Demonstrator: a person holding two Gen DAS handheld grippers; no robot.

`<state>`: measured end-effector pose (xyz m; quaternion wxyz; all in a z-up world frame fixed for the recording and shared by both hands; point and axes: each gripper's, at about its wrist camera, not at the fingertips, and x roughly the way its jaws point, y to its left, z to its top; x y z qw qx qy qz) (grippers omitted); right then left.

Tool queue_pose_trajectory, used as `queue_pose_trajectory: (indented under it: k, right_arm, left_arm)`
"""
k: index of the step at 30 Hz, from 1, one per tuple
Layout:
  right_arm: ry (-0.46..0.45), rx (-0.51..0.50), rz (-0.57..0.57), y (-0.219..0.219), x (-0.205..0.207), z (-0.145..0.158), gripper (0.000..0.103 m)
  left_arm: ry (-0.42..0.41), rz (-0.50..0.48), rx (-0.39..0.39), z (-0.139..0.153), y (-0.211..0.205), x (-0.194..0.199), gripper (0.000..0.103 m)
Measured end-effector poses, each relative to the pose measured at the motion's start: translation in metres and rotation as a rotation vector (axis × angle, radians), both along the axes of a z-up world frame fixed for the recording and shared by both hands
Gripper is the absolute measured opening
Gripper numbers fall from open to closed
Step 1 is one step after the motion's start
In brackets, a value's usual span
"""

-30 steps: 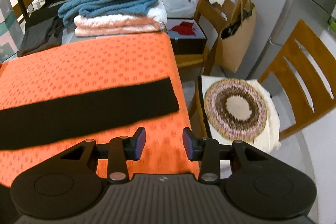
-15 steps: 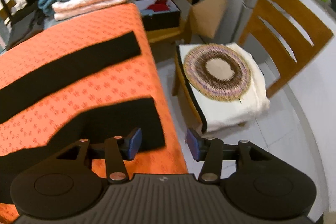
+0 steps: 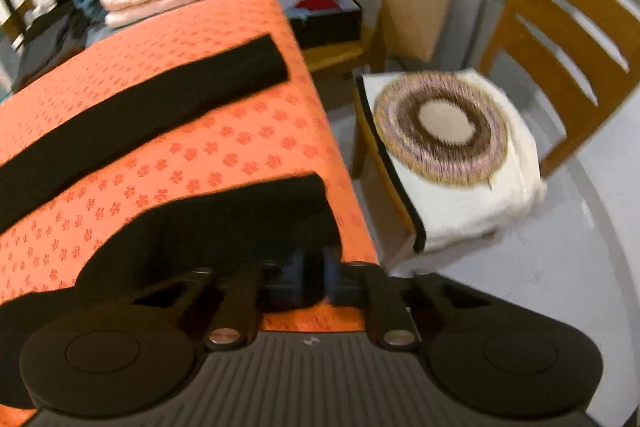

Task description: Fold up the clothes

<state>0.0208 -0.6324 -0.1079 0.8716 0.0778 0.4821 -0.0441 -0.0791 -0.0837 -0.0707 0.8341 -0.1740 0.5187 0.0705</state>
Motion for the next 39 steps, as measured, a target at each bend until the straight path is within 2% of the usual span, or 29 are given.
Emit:
queue_pose_trajectory:
  k: [3, 8, 11, 14, 18, 20, 23, 24, 28, 31, 39]
  right_arm:
    - [-0.039, -0.026, 0.025, 0.0, 0.002, 0.019, 0.002]
    - [-0.059, -0.093, 0.036, -0.024, -0.007, 0.088, 0.002]
    - [-0.045, -0.138, 0.071, -0.036, -0.011, 0.116, 0.002]
    - [0.016, -0.155, 0.102, -0.041, -0.005, 0.105, 0.002]
    - [0.109, -0.142, 0.119, -0.041, 0.004, 0.063, 0.002]
    - [0.138, -0.172, 0.116, -0.037, 0.005, 0.043, 0.002]
    - [0.134, -0.257, 0.13, -0.029, 0.002, 0.032, 0.012]
    - [0.116, -0.247, 0.149, -0.026, 0.001, 0.036, 0.016]
    - [0.03, -0.171, 0.254, -0.009, -0.001, 0.056, 0.018]
    - [-0.018, -0.144, 0.343, 0.014, -0.001, 0.066, 0.023]
    - [-0.062, -0.065, 0.569, 0.102, -0.01, 0.077, 0.026]
  left_arm:
    - [-0.002, 0.015, -0.005, -0.001, -0.003, -0.003, 0.065]
    - [-0.021, 0.014, -0.03, -0.003, -0.015, -0.004, 0.065]
    - [-0.036, -0.006, -0.044, -0.005, -0.025, -0.002, 0.065]
    - [-0.043, -0.029, -0.041, -0.007, -0.035, 0.0, 0.065]
    - [-0.059, -0.032, -0.027, -0.005, -0.041, -0.003, 0.065]
    - [-0.062, -0.017, -0.021, -0.005, -0.038, -0.007, 0.065]
    - [-0.061, 0.021, -0.021, -0.002, -0.03, -0.017, 0.065]
    - [-0.062, 0.038, -0.022, -0.001, -0.026, -0.022, 0.065]
    - [-0.058, 0.095, -0.025, 0.0, -0.006, -0.036, 0.065]
    - [-0.054, 0.118, -0.024, 0.0, 0.009, -0.044, 0.065]
    - [-0.035, 0.05, 0.029, 0.002, 0.059, -0.063, 0.066]
